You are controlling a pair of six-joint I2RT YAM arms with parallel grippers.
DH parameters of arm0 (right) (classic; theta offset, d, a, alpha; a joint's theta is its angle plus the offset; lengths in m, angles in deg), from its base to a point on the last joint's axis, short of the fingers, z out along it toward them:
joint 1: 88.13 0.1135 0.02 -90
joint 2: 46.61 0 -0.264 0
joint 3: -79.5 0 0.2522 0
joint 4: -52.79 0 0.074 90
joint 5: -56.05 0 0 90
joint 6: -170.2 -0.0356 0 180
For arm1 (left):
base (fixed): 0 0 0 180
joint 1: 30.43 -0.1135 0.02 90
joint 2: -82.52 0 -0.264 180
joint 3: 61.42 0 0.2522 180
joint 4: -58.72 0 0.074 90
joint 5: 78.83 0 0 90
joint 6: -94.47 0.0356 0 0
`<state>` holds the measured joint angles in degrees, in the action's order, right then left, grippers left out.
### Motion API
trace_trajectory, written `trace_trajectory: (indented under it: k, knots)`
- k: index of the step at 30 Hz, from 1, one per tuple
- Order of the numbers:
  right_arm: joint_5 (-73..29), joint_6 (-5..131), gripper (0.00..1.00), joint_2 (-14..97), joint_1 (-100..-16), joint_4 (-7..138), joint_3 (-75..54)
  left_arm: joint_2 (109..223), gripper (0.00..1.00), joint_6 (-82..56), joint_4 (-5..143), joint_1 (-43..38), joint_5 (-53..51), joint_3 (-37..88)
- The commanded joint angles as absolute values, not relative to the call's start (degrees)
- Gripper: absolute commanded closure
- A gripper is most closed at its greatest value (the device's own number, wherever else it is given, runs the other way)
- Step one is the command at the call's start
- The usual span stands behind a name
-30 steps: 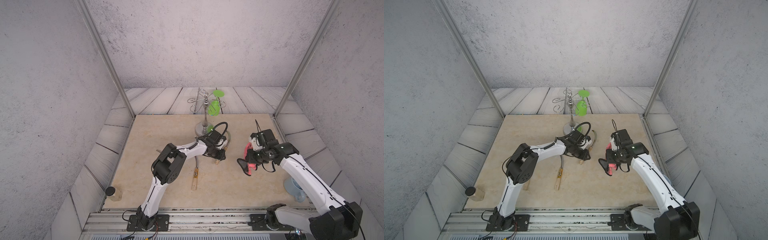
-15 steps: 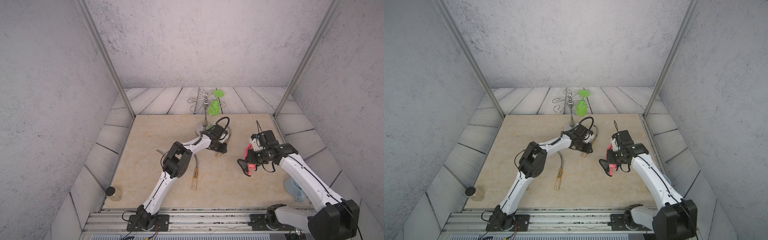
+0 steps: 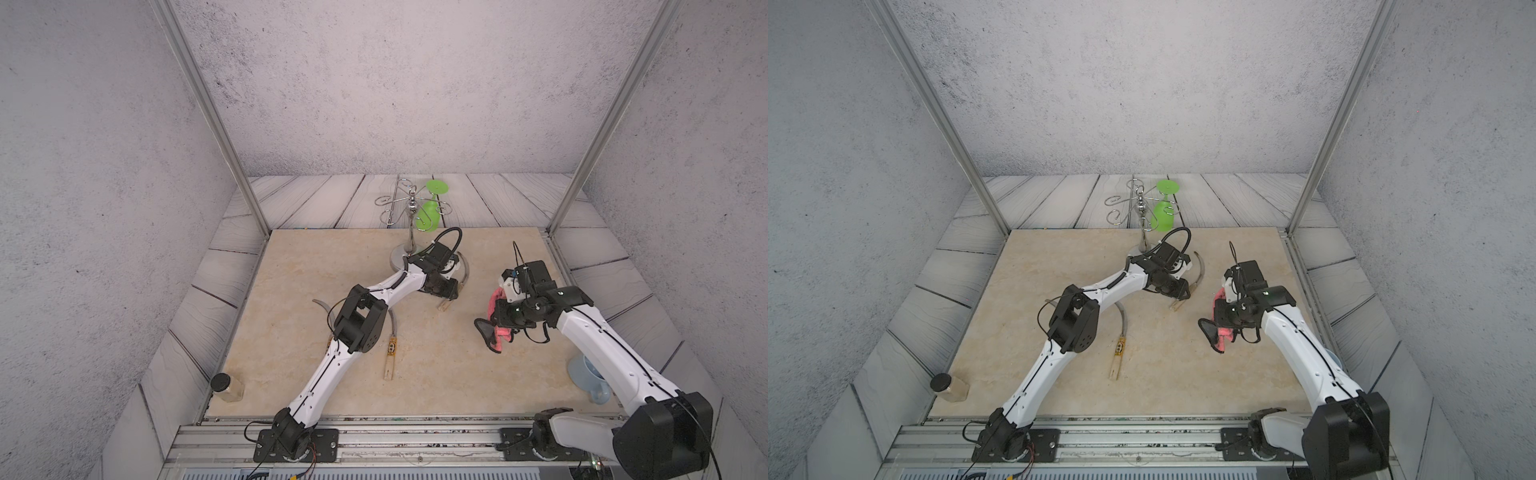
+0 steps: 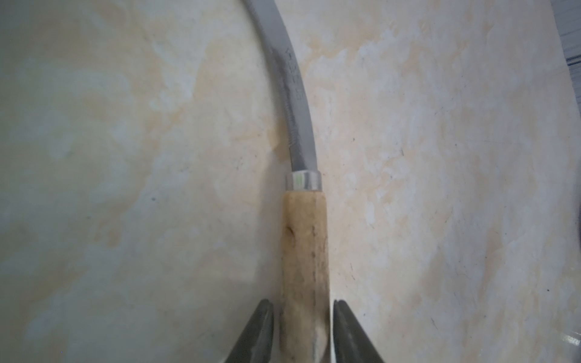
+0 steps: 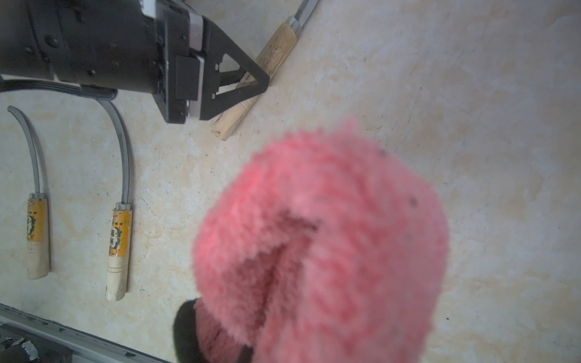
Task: Wipe small sickles with rags
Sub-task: Place the small sickle at the center of the board, then pick up the small sickle from the center of the board.
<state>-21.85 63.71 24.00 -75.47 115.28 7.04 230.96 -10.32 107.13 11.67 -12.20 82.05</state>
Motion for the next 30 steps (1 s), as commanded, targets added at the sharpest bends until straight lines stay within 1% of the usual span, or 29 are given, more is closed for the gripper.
trace_trajectory:
  k: [1,3,6,9,13,16,19,22,30]
  knots:
    - [-21.1,64.3,0.82,24.7,-75.7,115.0,7.5,231.1,0.63,-9.8,109.4,11.4,-12.6,83.2]
    - [-21.1,64.3,0.82,24.6,-75.8,115.1,7.5,229.3,0.62,-10.0,109.4,11.4,-13.1,81.6]
    - [-21.0,64.3,0.82,24.5,-75.9,115.1,7.6,222.6,0.60,-11.1,107.2,11.5,-13.4,74.4]
    - [-20.8,64.3,0.81,24.4,-76.0,115.4,7.7,213.2,0.59,-12.6,103.1,11.6,-12.4,62.3]
    - [-19.8,64.3,0.81,24.2,-76.0,115.5,8.2,198.1,0.55,-15.5,96.7,12.0,-8.6,42.8]
    - [-19.2,64.8,0.81,24.4,-75.9,116.4,7.9,187.6,0.55,-17.4,96.1,12.2,-5.5,31.1]
    - [-19.1,65.0,0.80,24.6,-75.9,117.5,7.6,179.1,0.54,-18.9,97.9,12.3,-2.9,21.8]
    - [-18.5,64.7,0.80,24.3,-75.7,118.1,7.7,173.9,0.54,-19.8,100.9,12.3,-1.5,15.7]
    - [-18.6,63.5,0.79,23.6,-75.3,119.0,8.3,167.1,0.54,-22.2,104.9,13.6,-0.6,5.4]
